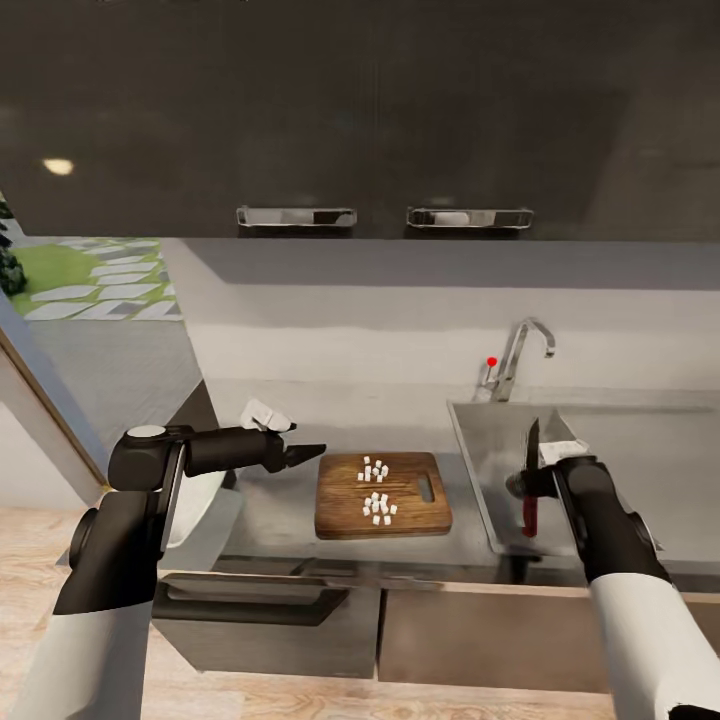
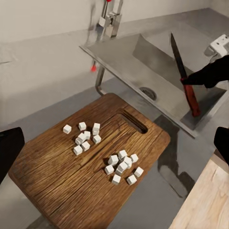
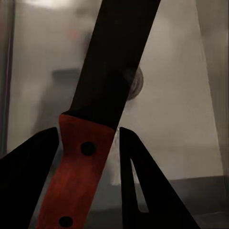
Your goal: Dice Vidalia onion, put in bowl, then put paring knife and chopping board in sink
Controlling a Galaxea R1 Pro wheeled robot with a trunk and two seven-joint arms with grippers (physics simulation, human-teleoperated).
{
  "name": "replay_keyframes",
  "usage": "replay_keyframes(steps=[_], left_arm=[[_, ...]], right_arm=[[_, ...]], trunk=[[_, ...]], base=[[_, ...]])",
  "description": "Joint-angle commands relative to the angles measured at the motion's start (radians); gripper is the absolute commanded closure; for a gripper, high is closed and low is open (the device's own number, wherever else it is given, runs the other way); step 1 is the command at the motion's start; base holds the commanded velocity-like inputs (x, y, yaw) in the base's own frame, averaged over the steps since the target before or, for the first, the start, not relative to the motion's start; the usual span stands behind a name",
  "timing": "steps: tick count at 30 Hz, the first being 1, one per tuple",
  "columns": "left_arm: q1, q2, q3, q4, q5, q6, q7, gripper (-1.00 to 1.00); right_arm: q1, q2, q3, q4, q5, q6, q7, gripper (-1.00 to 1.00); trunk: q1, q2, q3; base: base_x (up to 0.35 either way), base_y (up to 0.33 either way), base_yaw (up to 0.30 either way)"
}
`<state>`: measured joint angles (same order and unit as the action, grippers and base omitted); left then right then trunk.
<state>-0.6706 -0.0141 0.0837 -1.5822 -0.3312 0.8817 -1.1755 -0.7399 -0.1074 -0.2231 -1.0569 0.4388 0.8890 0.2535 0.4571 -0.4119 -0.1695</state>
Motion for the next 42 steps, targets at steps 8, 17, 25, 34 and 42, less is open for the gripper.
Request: replay_keyframes(steps=[8,17,25,34,42], left_arm=[[-0.001,-0.001,0.003,-0.001,-0.009,0.008,-0.009,-1.00],[-0.001,0.001,0.009,-0.001,-0.009,0.009,-0.009,-1.00],[-0.001,0.020,0.031,-0.002,-0.008,0.011,-0.013,-1.00],[-0.001,0.046,0.125,-0.002,-0.006,0.013,-0.092,-1.00],[-0.001,0.047,0.135,-0.002,-0.006,0.013,-0.129,-1.00]], right_arm=[[-0.045,-0.011,-0.041,0.005,0.002,0.004,0.015,1.00],[-0.045,-0.009,-0.042,0.000,-0.076,0.012,0.014,1.00],[-0.045,0.041,-0.046,0.107,-0.078,0.049,0.011,1.00],[-0.045,0.049,-0.074,0.251,-0.078,0.050,-0.003,1.00],[-0.045,0.049,-0.120,0.260,-0.078,0.050,-0.009,1.00]], trunk=[[0.001,-0.002,-0.002],[0.001,-0.002,-0.002],[0.001,-0.002,-0.002],[0.001,-0.002,-0.002],[0.001,-0.002,-0.002]], base=[[0.127,-0.095,0.000],[0.218,-0.190,0.000],[0.022,-0.020,0.000],[0.000,0.000,0.000],[0.000,0.000,0.000]])
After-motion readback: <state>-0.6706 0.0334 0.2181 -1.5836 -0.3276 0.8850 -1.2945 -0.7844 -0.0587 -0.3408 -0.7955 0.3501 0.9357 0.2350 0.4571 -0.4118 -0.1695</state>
